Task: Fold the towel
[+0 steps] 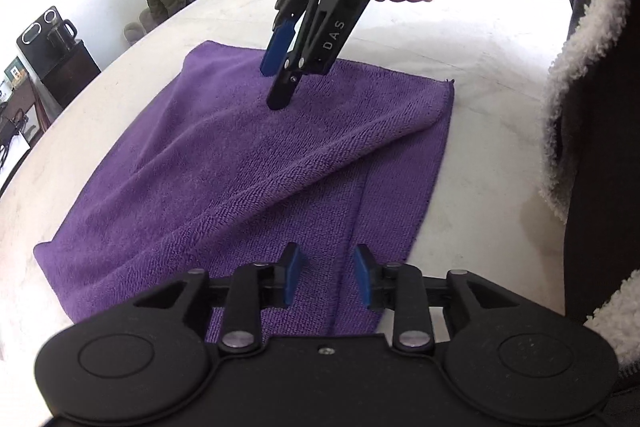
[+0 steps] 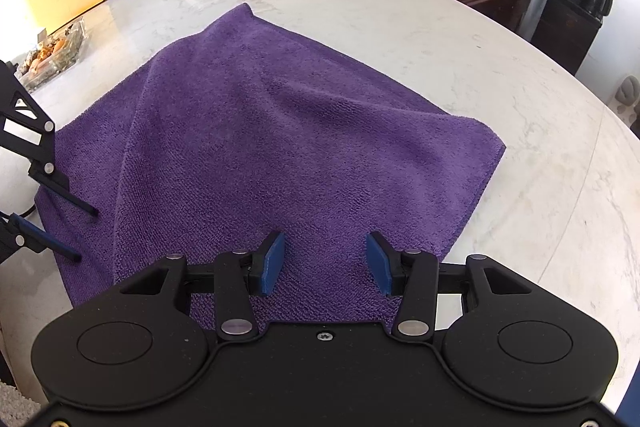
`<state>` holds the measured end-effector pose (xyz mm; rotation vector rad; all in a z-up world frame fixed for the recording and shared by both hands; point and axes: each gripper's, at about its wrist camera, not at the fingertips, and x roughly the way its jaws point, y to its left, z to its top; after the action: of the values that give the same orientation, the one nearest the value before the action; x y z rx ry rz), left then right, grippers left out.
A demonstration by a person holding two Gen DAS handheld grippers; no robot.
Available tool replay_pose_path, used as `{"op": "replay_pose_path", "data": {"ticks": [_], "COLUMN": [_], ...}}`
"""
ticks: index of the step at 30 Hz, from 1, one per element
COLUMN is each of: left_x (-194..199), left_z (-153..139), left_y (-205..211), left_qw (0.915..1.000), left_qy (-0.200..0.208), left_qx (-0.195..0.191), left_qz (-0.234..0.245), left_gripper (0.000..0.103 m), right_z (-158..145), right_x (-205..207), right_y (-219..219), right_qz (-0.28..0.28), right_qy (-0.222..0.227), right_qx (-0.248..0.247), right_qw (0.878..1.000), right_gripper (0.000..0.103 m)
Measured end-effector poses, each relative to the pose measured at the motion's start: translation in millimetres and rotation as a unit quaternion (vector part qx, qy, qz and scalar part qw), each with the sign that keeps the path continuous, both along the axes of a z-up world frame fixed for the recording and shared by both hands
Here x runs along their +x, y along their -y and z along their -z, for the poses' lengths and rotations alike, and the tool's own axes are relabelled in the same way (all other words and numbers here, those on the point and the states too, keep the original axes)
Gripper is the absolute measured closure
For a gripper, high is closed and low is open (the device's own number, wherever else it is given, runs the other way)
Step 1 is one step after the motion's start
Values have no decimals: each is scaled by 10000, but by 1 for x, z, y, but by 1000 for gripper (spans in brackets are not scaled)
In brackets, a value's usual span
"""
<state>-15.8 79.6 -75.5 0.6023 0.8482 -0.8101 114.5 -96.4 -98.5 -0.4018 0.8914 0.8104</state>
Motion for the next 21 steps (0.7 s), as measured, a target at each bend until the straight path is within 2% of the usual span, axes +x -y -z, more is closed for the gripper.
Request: {"op": "replay_pose_path", "data": {"ticks": [8, 11, 18, 21], "left_x": [15, 16, 19, 14], "left_z": [0, 1, -5, -8], "left_y": [-10, -13, -40, -46], "left_qw": [9992, 9985, 9914, 9905], "left_qy": [-179, -315, -784, -862], "left_qx": [-94, -229, -841, -877], "left_qz": [-358, -391, -630, -616], "left_gripper": [96, 98, 100, 100], "right_z": [-1, -2, -3, -3], "right_x": [1, 2, 3, 3], "right_y": [-1, -2, -5, -5], "right_qz": [-20, -41, -115, -139], "right_qy": [-60, -98, -140, -138], "right_qx": [-57, -102, -170, -181], "right_qw": [10000, 9999, 9997, 9996], "right_gripper": [57, 57, 56, 56]}}
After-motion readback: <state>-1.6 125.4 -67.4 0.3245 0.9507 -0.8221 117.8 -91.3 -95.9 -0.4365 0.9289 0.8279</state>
